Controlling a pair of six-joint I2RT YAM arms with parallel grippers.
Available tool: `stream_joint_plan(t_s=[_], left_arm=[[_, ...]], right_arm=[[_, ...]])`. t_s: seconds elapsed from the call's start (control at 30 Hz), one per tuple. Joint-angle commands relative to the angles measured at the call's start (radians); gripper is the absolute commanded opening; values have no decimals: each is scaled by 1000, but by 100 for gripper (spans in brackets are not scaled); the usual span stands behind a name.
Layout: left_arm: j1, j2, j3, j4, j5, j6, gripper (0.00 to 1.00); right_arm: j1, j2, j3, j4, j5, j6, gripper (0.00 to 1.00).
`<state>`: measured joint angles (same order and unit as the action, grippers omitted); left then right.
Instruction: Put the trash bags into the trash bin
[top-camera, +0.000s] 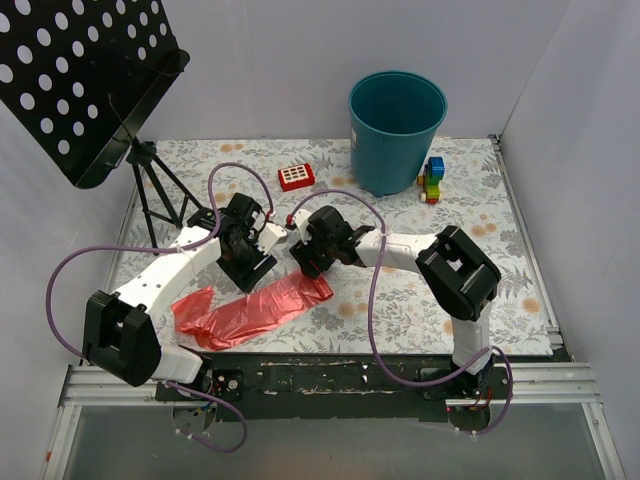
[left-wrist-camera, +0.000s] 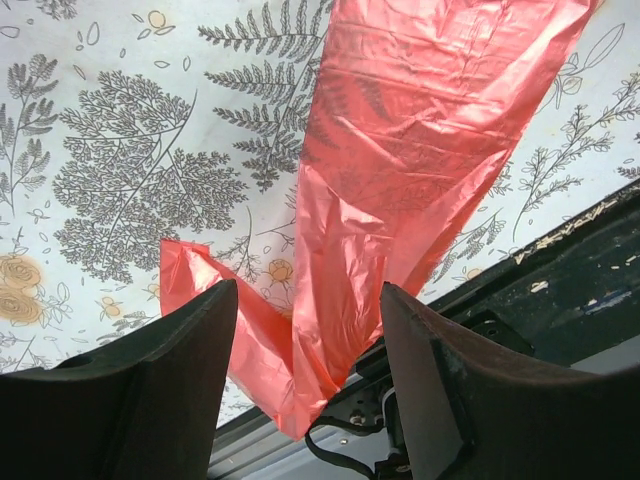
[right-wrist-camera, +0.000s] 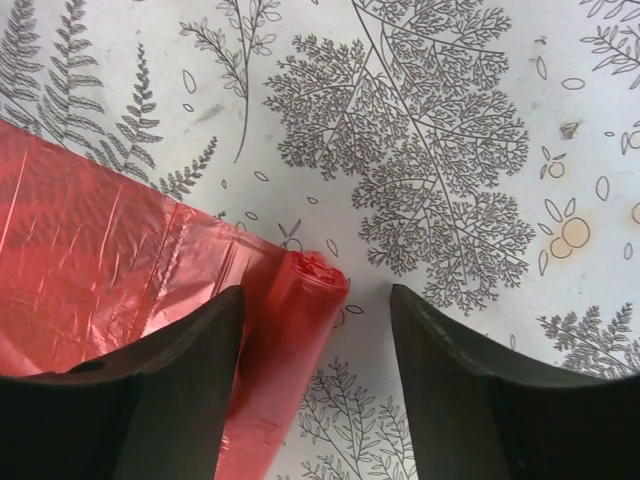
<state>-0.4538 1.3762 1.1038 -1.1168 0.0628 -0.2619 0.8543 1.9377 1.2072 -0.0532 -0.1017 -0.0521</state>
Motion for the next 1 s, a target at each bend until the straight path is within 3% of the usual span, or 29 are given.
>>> stream_joint_plan(t_s=[0.0,0.1,0.23,0.27,0.33,0.5,0.63,0.77,0.87,0.97], left_arm=[[3,-23,47,14,-32,-19,59],[4,-9,63,12,-49,-40,59],[17,7,83,40,-116,-63,59],[24,9,84,58,-116,-71,59],[35,14,73,96,-80,-80,59],[61,-5,21,254,177,-47,59],[113,-89,-53,501,440,22,60],[115,-158,-140,745,724,157,60],[113,-102,-98,844,822,106,61],[112,-4,-4,836,922,70,61]], right_arm=[[26,18,-29,-157,46,8,63],[54,61,-5,-178,39,3,43],[80,89,-6,-191,52,1,34],[80,89,-8,-191,59,3,28],[78,77,-12,-185,80,-17,2],[32,-103,-70,-123,141,-182,1],[-12,-288,-80,-134,34,-360,1],[-57,-407,-40,-171,-96,-439,1],[-58,-463,8,-246,-112,-505,1],[-58,-540,9,-246,-73,-538,1]])
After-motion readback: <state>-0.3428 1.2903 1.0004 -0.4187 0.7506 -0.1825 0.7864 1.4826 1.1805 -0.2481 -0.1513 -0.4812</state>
